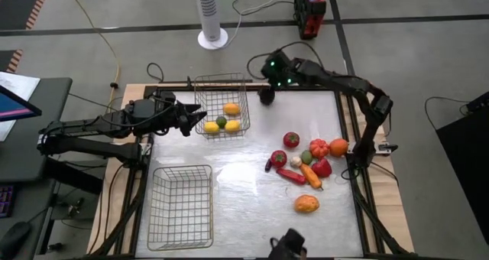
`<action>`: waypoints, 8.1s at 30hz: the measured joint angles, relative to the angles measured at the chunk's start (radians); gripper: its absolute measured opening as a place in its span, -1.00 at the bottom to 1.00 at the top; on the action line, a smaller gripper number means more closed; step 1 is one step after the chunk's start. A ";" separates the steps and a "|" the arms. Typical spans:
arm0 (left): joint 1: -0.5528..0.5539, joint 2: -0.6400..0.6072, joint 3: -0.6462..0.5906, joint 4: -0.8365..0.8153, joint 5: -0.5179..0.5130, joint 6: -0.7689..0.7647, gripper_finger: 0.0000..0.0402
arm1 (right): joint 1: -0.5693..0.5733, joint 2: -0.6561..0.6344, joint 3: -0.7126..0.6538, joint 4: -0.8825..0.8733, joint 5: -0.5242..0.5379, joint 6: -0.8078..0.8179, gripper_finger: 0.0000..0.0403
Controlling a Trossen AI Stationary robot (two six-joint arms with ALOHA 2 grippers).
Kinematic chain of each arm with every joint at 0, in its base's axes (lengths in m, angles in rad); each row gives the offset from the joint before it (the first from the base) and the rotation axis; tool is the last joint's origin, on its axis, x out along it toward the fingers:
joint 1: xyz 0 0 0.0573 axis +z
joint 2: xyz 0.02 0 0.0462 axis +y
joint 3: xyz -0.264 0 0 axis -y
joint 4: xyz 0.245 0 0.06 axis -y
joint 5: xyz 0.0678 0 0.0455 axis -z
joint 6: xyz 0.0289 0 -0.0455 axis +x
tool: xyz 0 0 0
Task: Sort produce into baskets
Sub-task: Put the red apple into the top wire basket, then put the top red tomato into the bottom wire basket
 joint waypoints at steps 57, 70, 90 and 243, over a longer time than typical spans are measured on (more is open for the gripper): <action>0.000 0.002 0.000 -0.042 -0.053 0.000 0.34 | 0.095 -0.136 0.013 -0.178 -0.286 -0.161 0.69; -0.002 0.066 0.032 -0.078 0.200 0.090 0.34 | 0.464 -0.168 0.013 0.121 -0.382 0.190 0.70; -0.113 0.020 0.108 -0.145 0.267 0.401 0.33 | 0.730 0.027 0.013 0.541 -0.168 0.472 0.70; -0.244 -0.131 0.226 -0.300 -0.201 -0.078 0.19 | 0.667 0.158 0.380 0.316 -0.309 -0.028 0.60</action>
